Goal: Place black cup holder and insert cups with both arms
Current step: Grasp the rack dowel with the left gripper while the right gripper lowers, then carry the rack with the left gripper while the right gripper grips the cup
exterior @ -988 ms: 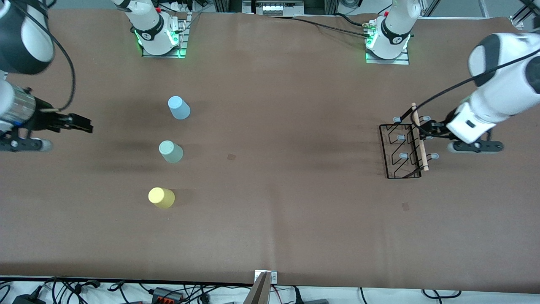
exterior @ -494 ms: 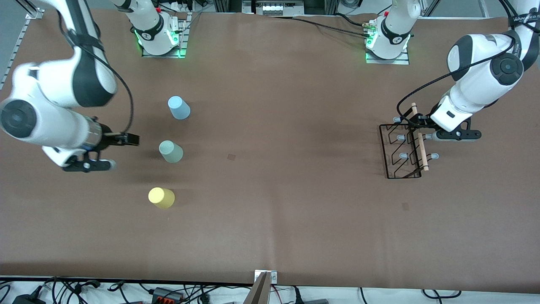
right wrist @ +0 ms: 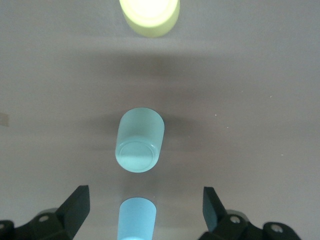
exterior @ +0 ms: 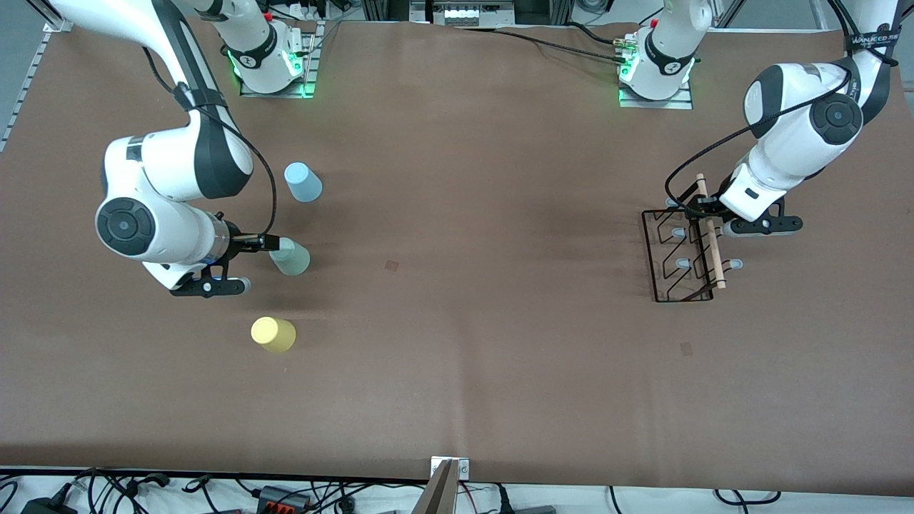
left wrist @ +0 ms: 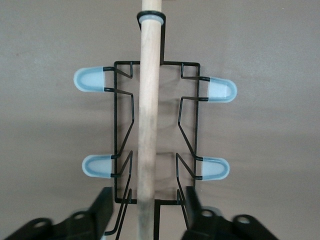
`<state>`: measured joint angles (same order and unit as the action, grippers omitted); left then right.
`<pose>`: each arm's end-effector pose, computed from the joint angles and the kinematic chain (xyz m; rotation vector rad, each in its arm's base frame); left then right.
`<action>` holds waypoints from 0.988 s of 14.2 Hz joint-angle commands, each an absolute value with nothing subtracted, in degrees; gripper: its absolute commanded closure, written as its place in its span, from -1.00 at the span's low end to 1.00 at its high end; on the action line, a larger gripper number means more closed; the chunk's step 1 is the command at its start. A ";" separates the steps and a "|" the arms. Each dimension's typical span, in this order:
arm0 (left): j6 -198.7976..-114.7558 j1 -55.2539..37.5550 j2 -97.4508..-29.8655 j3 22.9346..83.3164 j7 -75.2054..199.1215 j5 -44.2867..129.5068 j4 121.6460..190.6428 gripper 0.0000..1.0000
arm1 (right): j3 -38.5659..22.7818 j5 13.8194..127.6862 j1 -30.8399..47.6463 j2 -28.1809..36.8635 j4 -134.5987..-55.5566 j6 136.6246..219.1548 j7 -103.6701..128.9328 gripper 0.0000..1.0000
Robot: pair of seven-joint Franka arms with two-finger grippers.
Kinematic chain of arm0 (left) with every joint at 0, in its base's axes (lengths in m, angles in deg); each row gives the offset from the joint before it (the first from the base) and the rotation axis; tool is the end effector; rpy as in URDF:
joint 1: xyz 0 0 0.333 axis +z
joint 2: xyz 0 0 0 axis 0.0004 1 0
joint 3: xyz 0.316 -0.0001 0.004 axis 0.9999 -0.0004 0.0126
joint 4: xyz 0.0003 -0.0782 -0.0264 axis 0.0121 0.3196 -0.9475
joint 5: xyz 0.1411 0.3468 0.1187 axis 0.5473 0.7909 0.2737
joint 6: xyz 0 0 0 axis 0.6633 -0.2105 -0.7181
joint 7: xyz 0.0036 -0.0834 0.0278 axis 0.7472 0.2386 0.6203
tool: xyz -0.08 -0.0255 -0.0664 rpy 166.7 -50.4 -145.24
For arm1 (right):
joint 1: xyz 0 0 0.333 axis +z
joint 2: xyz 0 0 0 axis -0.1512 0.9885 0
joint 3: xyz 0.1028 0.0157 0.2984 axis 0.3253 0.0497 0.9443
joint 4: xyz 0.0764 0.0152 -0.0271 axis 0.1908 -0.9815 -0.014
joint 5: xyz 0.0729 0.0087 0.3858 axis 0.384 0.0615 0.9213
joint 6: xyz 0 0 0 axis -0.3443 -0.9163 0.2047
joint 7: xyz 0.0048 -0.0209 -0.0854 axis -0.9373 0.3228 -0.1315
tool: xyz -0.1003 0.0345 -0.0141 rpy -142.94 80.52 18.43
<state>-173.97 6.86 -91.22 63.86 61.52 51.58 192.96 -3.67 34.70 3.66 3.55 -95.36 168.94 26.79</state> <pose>0.4912 -0.0056 0.3342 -3.1336 -0.1470 0.0088 0.6125 0.1227 0.3338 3.0725 0.0447 -0.4102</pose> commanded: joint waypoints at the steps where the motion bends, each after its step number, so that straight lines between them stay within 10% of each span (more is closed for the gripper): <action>1: -175.14 6.97 -92.44 63.45 62.80 52.22 194.24 0.21 | -3.85 35.75 3.43 2.59 -101.07 174.22 27.59 -1.00; 7: -174.88 7.41 -91.83 63.45 61.93 52.22 194.16 0.93 | -3.85 40.24 3.61 6.18 -102.49 178.11 30.85 -1.00; 14: -153.23 6.79 -93.77 58.11 65.24 51.17 180.85 0.99 | -3.85 40.32 4.05 8.47 -102.93 178.28 33.40 -1.00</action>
<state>-163.11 6.83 -92.15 61.27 62.38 51.49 188.68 -3.83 39.47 3.71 8.80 -102.09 177.32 32.42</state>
